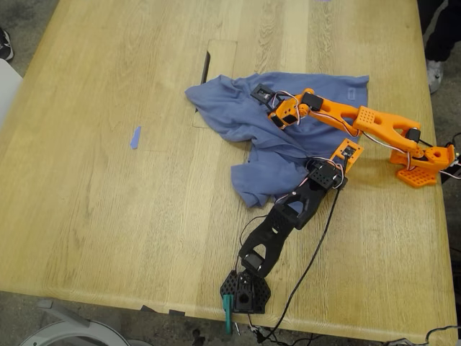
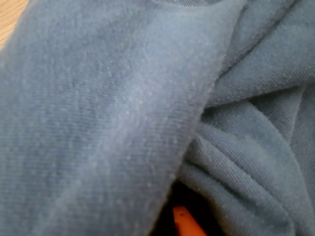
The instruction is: Fold a T-shirt
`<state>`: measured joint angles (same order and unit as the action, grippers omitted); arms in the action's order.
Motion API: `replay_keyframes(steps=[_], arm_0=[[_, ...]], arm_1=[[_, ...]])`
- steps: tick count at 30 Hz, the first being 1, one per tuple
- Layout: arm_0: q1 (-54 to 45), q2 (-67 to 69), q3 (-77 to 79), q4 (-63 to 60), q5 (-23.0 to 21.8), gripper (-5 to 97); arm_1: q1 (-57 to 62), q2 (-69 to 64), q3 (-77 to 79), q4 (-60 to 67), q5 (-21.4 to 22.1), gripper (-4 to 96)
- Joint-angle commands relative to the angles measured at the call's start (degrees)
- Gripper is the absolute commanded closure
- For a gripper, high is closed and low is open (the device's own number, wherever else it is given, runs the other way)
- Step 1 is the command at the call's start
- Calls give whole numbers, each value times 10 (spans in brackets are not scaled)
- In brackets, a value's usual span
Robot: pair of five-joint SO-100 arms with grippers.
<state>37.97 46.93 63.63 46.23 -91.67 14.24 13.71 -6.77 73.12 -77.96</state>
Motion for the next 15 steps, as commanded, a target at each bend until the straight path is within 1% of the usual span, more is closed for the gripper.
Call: replay_keyframes(steps=[1, 7, 9, 15], arm_0=[[-3, -8, -5, 16, -11, 724], [-9, -7, -8, 38, -28, 836], [-14, -6, -9, 40, -38, 915], [-32, 22, -8, 71, -39, 918]], arm_1=[[21, 33, -7, 6, 4, 915], [20, 40, -7, 11, 4, 915], [20, 46, -7, 12, 4, 915], [33, 69, -7, 19, 4, 915]])
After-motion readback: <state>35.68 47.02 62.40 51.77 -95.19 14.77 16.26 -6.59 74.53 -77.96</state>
